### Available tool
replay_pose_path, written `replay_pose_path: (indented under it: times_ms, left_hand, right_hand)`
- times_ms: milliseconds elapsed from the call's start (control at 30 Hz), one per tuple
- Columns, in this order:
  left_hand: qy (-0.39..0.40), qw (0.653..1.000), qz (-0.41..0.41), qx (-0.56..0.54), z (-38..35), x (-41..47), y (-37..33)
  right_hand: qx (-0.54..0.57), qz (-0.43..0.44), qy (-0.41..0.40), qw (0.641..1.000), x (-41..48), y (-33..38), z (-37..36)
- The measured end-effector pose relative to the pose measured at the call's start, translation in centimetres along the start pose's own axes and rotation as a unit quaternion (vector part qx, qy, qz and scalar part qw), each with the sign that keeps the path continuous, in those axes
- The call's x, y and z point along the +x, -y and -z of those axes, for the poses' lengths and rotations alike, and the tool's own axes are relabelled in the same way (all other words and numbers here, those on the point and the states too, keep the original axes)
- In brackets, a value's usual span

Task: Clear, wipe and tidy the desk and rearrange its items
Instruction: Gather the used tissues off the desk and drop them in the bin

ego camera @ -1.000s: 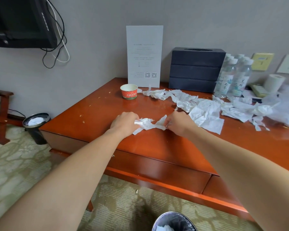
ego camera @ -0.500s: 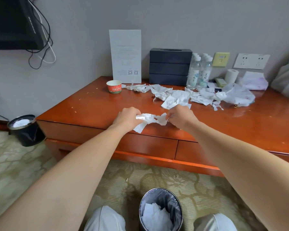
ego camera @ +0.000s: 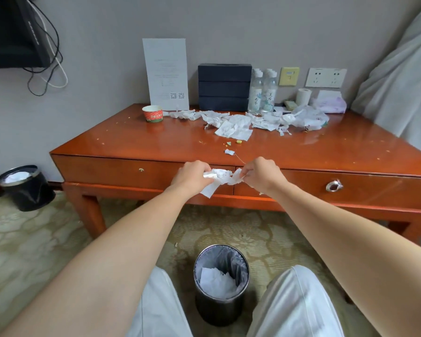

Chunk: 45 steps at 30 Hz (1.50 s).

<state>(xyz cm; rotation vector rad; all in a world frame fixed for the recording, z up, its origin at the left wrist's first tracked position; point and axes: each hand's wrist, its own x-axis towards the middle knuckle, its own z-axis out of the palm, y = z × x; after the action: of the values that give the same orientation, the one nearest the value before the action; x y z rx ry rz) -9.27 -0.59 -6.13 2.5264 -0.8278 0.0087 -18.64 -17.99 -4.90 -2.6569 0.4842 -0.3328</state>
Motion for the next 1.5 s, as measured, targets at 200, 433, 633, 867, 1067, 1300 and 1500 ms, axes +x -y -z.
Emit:
replay_pose_path:
  times_ms: [200,433,633,867,1067,1300,1500]
  left_hand:
    - [0.036,0.999,0.015,-0.014,-4.9,-3.2,1.7]
    - [0.089,0.994,0.055,-0.015,-11.4,-3.7,4.7]
    - [0.133,0.987,0.086,-0.031,-17.4,-2.8,7.5]
    - [0.207,0.968,0.14,-0.032,-22.9,-2.3,10.5]
    - [0.245,0.954,0.17,-0.036,-26.2,-1.1,12.6]
    - [0.319,0.931,0.163,-0.065,-29.2,0.0,13.5]
    - [0.312,0.941,0.127,-0.042,-28.6,0.9,13.7]
  right_hand:
    - [0.011,-0.033,0.041,0.999,-3.9,-2.2,-4.1]
    - [0.025,-0.073,0.098,0.992,-4.5,-5.4,-10.5]
    - [0.029,-0.111,0.162,0.98,-3.8,-8.5,-17.0]
    - [0.051,-0.126,0.219,0.966,-1.9,-10.9,-22.9]
    - [0.05,-0.127,0.251,0.958,-0.4,-12.1,-26.0]
    - [0.027,-0.14,0.299,0.944,0.2,-13.8,-27.7]
    - [0.033,-0.143,0.316,0.937,0.7,-13.4,-27.5]
